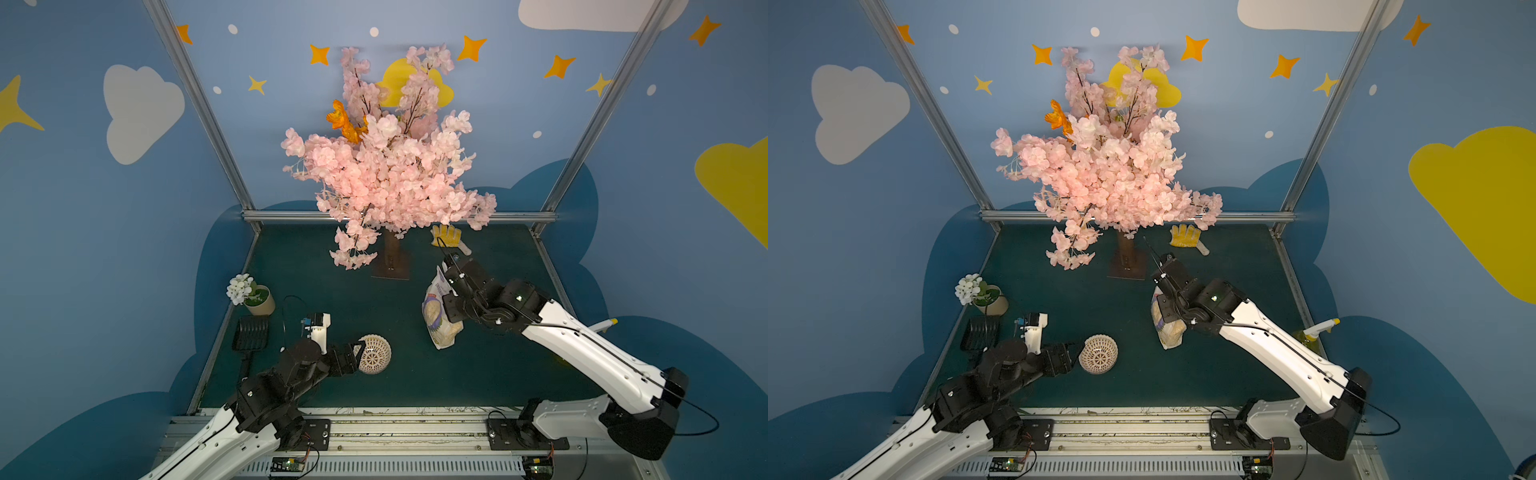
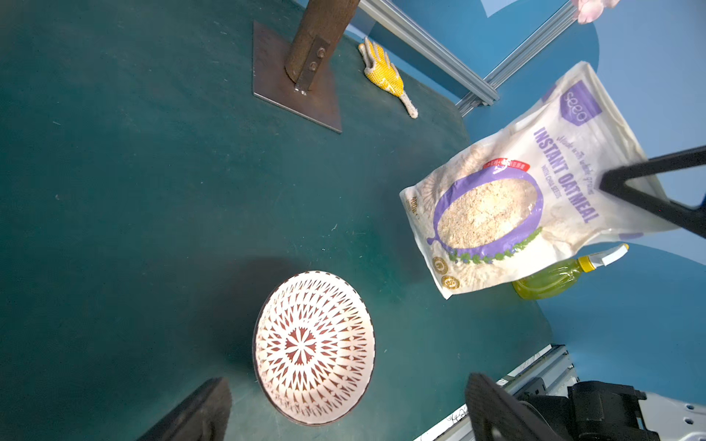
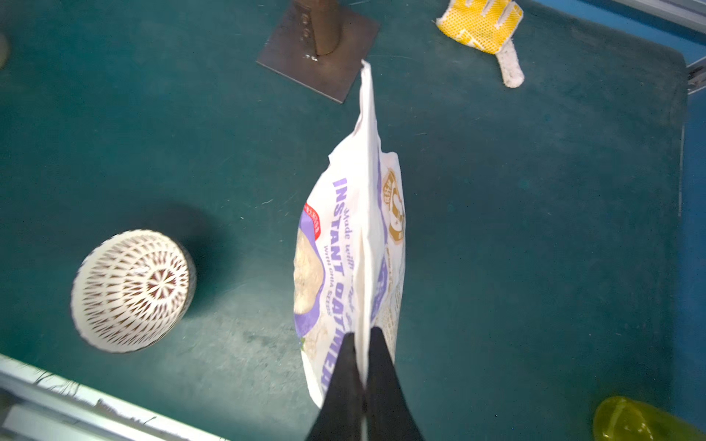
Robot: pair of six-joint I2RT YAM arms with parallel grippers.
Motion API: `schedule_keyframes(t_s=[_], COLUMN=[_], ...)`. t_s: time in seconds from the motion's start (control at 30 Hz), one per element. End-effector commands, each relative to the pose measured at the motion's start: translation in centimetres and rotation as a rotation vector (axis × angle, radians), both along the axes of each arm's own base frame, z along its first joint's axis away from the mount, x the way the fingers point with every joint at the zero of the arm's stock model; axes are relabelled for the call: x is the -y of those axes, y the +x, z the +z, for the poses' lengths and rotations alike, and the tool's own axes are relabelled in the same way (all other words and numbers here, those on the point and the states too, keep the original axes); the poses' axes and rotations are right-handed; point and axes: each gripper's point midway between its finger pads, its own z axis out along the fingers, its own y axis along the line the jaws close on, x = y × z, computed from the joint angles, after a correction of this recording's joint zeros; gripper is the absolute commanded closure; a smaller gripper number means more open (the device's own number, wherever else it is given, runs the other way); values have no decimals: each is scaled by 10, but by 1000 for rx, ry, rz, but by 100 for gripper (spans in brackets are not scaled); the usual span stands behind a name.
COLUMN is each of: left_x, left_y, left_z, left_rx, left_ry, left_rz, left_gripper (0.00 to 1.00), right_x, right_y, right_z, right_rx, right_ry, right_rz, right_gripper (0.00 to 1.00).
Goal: Pour the oats into the breakfast bowl
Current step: Pick up the oats bag from the center of the board, then place the oats bag at the center of the board.
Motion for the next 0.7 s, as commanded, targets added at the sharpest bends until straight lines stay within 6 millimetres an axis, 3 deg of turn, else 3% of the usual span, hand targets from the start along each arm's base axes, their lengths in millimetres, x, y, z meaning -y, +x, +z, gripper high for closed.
schedule_keyframes(t_s=[0.0, 0.17, 0.43, 0.67], left_x=[10, 9, 8, 17], left_y=[4, 8, 13, 14], left_z=[12, 13, 8, 12], left_rx=[39, 16, -25, -44], left_ry=[-44, -51, -87, -150], left_rz=[-22, 7, 71, 66], left_gripper=[0, 3, 13, 18], right_x=[-13, -12, -27, -35], right_y=[-6, -22, -37, -45], right_z=[28, 16, -8, -11], right_rx=[106, 97, 47, 26], right_ry=[117, 124, 132, 232], right_rz=[-4, -22, -40, -65], right_gripper=[100, 100, 100, 100])
